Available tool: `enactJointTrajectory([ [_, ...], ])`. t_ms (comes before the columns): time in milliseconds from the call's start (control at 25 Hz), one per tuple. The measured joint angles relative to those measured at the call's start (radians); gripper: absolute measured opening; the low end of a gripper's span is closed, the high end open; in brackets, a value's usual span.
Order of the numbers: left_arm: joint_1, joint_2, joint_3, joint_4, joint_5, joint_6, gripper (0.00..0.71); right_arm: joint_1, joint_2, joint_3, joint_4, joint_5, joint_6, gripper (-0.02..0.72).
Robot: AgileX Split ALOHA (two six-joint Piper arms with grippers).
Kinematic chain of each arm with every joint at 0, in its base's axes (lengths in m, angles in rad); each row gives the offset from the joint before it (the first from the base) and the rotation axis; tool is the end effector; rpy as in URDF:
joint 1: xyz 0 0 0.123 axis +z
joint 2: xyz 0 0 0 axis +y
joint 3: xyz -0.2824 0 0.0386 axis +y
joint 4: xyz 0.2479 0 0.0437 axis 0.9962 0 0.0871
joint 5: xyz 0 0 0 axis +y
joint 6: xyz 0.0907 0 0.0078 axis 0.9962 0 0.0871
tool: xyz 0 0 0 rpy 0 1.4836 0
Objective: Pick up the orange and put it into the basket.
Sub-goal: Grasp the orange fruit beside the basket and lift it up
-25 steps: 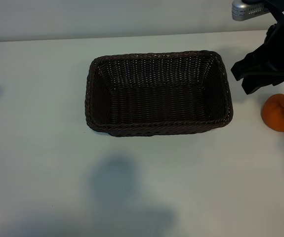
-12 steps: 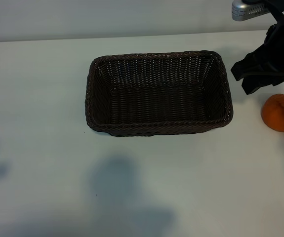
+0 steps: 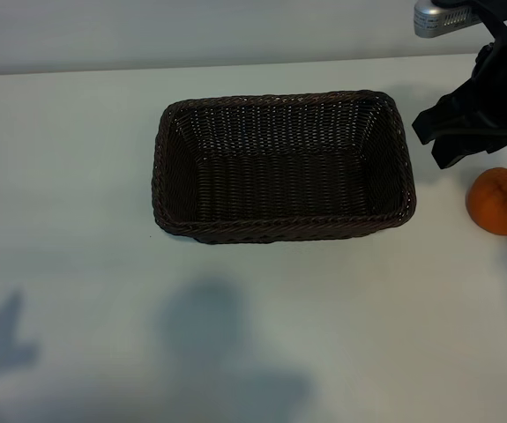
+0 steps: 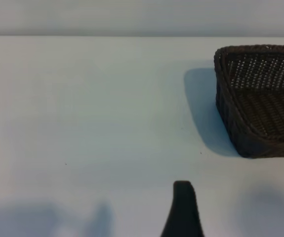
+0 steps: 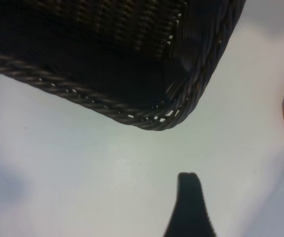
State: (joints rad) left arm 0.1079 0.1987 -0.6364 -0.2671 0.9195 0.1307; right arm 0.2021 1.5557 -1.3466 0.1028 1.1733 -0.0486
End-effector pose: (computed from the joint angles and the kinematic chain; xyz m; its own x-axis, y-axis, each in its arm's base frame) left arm 0.0214 -0.0169 0.3283 -0.3689 -0.0731 -0.9266 0.0764 0.9912 -0.1086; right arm 0.3026 0.0708 0.3100 -0.9402 -0.2015 -0.2747 -0.2334 0.9683 0.0886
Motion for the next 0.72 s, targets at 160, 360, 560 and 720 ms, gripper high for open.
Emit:
enactJointTrajectory([
  [160, 0.0, -0.042, 0.087, -0.012, -0.014, 0.035, 0.555, 0.0, 0.0, 0.0, 0.0, 0.0, -0.001, 0.503],
  [360, 0.0, -0.068, 0.139, -0.038, -0.022, 0.127, 0.552, 0.0, 0.0, 0.0, 0.0, 0.001, -0.001, 0.503],
  [560, 0.0, -0.071, 0.159, -0.042, -0.049, 0.151, 0.552, 0.0, 0.0, 0.0, 0.0, 0.001, -0.001, 0.503],
  [720, 0.0, -0.071, 0.162, -0.007, -0.06, 0.151, 0.548, 0.0, 0.0, 0.0, 0.0, 0.001, -0.001, 0.503],
])
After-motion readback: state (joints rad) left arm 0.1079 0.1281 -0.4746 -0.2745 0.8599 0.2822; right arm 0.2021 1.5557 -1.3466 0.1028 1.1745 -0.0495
